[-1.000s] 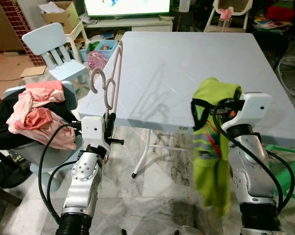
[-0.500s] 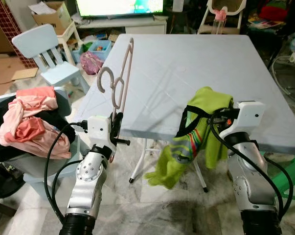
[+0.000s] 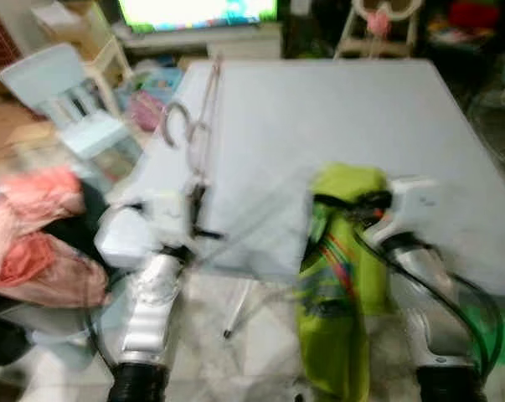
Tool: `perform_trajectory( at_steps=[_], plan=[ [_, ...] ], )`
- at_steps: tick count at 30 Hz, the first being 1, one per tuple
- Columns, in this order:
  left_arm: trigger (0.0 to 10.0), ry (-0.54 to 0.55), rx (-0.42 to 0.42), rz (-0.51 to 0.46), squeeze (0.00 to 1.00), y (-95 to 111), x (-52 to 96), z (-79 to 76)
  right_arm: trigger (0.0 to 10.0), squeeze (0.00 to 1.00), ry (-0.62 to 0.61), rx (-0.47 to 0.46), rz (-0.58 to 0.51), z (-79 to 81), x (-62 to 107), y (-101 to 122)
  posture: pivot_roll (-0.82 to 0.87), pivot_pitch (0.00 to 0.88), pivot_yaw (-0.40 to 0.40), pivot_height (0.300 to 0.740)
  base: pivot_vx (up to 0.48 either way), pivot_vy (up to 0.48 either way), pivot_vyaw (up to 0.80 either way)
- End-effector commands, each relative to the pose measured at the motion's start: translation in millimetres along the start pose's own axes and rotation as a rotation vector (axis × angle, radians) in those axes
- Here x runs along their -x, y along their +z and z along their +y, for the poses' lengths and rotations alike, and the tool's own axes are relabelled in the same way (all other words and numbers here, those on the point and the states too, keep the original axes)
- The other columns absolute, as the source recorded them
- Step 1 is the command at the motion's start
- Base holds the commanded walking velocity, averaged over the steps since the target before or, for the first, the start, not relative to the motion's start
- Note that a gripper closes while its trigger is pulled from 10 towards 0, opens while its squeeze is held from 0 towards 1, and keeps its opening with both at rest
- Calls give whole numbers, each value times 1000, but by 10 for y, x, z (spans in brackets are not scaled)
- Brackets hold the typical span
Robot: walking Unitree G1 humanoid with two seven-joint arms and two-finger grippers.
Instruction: Hang hanger
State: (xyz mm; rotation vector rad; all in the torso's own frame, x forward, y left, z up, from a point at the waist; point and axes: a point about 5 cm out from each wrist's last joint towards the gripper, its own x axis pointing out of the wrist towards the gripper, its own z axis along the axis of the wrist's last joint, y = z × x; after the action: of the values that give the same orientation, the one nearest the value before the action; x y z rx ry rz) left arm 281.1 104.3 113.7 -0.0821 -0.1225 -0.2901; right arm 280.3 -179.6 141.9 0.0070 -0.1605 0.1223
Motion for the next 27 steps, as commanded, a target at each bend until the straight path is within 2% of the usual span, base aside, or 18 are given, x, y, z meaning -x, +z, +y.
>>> perform_trajectory(
  at_steps=[1, 5, 10, 13, 14, 15, 17, 18, 19, 20, 21, 22, 23, 24, 25, 26, 27],
  plan=[
    [10000, 36, -16, 19, 0, -24, 32, 119, 10000, 0, 34, -5, -64, 104, -63, 127, -67, 0, 63, 740, 446, 0, 0],
    [10000, 43, -20, 17, 0, -18, 21, 113, 10000, 0, 37, -8, -64, 117, -70, 124, -65, 0, 62, 740, 433, 0, 0],
    [10000, 89, -40, 16, 0, -15, 20, 120, 10000, 0, 61, -29, -59, 149, -76, 106, -54, 0, 48, 740, 0, 0, 0],
    [10000, 95, -43, 15, 0, -8, 13, 127, 10000, 0, 88, -43, -66, 186, -158, 123, -46, 0, 42, 740, 0, 0, 0],
    [10000, 97, -44, 13, 0, -2, 11, 129, 10000, 0, 109, -41, -73, 208, -243, 148, -38, 0, 36, 740, 0, 0, 0],
    [10000, 103, -50, 9, 0, 10, 11, 133, 10000, 0, 152, -41, -98, 248, -468, 240, -28, 0, 29, 740, 0, 0, 0],
    [10000, 107, -53, 7, 0, 15, 10, 134, 10000, 0, 180, -41, -113, 268, -633, 319, -22, 0, 24, 740, 0, 0, 0],
    [10000, 109, -53, 7, 0, 13, 13, 136, 10000, 0, 204, -19, -131, 282, -815, 424, -18, 0, 18, 740, 0, 0, 0],
    [10000, 109, -53, 7, 0, 13, 13, 136, 10000, 0, 204, -19, -131, 282, -815, 424, -18, 0, 18, 740, 0, 0, 0],
    [10000, 115, -52, 8, 0, 10, 20, 138, 10000, 0, 226, 4, -154, 287, -1059, 596, -15, 0, 12, 740, 0, 0, 0],
    [10000, 119, -51, 9, 0, 6, 20, 133, 10000, 0, 230, 18, -160, 281, -1176, 693, -13, 0, 9, 740, 0, 0, 0],
    [10000, 119, -51, 9, 0, 6, 20, 133, 10000, 0, 230, 18, -160, 281, -1176, 693, -13, 0, 9, 740, 0, 0, 0],
    [10000, 121, -51, 8, 0, 2, 21, 125, 10000, 0, 208, 1, -187, 240, -1335, 898, -9, 0, 1, 740, 0, 0, 0],
    [10000, 122, -50, 8, 0, 0, 23, 119, 10000, 0, 192, 7, -204, 216, -1398, 1008, -6, 0, -2, 740, 0, 0, 0],
    [10000, 122, -50, 8, 0, 0, 23, 119, 10000, 0, 192, 7, -204, 216, -1398, 1008, -6, 0, -2, 740, 0, 0, 0],
    [10000, 126, -43, 1, 0, 8, 19, 92, 10000, 0, 144, 85, -309, 121, -1539, 1470, 4, 0, -7, 740, 0, 0, 0],
    [10000, 125, -35, -3, 0, 16, 14, 80, 10000, 0, 106, 142, -385, 47, -1578, 1776, 6, 0, -7, 740, 0, 0, 0]
  ],
)
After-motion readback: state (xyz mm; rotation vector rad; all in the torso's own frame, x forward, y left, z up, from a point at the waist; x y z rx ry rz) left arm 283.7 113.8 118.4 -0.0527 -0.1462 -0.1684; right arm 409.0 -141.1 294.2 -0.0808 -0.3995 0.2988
